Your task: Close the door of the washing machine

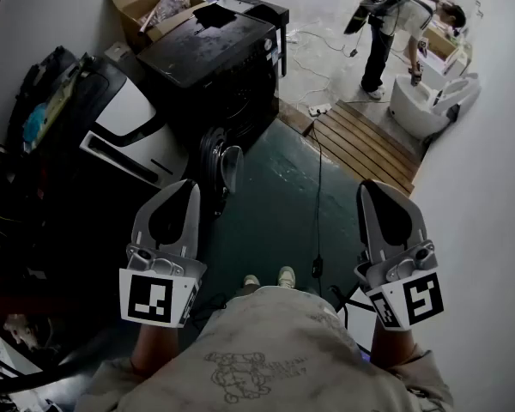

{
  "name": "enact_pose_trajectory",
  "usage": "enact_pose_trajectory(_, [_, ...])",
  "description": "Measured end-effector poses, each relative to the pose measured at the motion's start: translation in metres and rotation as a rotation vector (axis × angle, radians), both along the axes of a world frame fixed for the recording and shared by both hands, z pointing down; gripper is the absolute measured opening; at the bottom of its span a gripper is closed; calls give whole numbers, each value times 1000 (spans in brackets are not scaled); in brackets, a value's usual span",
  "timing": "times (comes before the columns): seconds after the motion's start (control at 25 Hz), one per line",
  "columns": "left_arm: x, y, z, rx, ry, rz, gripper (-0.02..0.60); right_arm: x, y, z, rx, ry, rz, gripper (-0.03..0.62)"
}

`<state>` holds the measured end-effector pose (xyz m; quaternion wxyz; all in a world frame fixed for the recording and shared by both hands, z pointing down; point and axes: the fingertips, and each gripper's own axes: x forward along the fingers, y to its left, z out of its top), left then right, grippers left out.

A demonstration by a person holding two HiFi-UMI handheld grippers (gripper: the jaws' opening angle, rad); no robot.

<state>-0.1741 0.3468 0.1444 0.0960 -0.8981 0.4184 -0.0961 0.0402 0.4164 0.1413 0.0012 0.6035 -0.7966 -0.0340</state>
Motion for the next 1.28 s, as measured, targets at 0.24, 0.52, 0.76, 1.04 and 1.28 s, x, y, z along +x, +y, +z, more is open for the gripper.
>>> enact_pose_trajectory(0.24, [17, 0, 3, -8, 9, 16, 0, 15, 3, 1, 18, -40, 9, 28])
enact_pose_trajectory(0.52, [40, 1, 3, -4, 2, 27, 0, 36, 5, 6, 6, -38, 11, 28])
enact_pose_trajectory(0.76, [39, -6, 3, 28, 23, -54, 140, 36, 5, 25, -40, -24, -13, 28])
enact_pose_trajectory(1.04, [25, -27, 0, 54, 81, -122, 213, 39, -6, 40, -82, -6, -17, 28])
enact_pose_trajectory(1.28, [29, -58, 16, 19, 69, -124, 229, 48, -33, 48, -102, 13, -5, 28])
